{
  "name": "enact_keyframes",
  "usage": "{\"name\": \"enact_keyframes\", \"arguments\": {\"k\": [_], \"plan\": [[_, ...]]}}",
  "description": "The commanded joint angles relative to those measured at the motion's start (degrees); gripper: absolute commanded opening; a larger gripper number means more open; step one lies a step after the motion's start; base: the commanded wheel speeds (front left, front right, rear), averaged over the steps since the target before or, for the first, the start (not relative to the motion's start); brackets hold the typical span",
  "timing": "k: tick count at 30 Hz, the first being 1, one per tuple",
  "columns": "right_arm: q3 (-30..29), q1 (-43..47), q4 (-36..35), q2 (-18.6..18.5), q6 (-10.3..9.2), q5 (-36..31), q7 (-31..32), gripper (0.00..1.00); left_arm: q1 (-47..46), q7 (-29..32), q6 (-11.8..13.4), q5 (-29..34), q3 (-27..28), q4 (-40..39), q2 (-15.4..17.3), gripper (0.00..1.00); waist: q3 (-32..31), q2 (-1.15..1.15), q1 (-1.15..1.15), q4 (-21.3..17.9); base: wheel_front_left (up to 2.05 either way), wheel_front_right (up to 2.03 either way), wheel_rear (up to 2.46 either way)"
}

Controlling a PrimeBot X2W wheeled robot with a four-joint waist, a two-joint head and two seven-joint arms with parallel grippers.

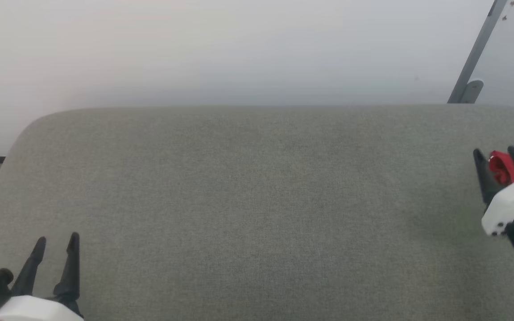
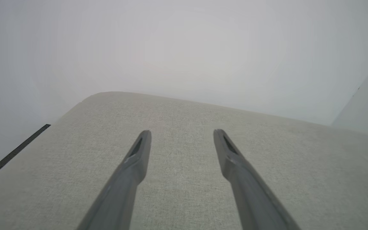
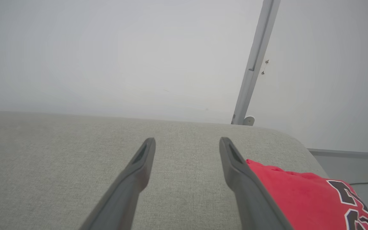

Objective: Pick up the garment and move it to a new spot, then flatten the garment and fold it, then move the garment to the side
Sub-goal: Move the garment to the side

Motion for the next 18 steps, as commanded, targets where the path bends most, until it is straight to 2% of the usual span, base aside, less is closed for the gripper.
{"name": "enact_keyframes", "arguments": {"k": [1,11,18], "plan": [[-0.18,1.67,-0.99,0.31,-0.02,-0.21,-0.70,1.00,1.05,-0.22,-0.08,0.59,0.57,-0.57,-0.02,1.00,-0.50,0.00,0.00,0.10,0.00,0.00,0.00],[-2.74,11.37,-8.62,4.34,-0.02,-3.61,-2.65,1.00,4.96,-0.22,-0.08,3.27,3.57,-1.43,-2.06,1.00,-1.86,0.00,0.00,-0.08,0.00,0.00,0.00],[-7.20,18.65,-15.26,7.68,-0.02,-6.42,-3.87,1.00,6.30,-0.22,-0.08,4.22,5.17,-2.51,-2.74,1.00,-2.50,0.00,0.00,-0.35,0.00,0.00,0.00]]}}
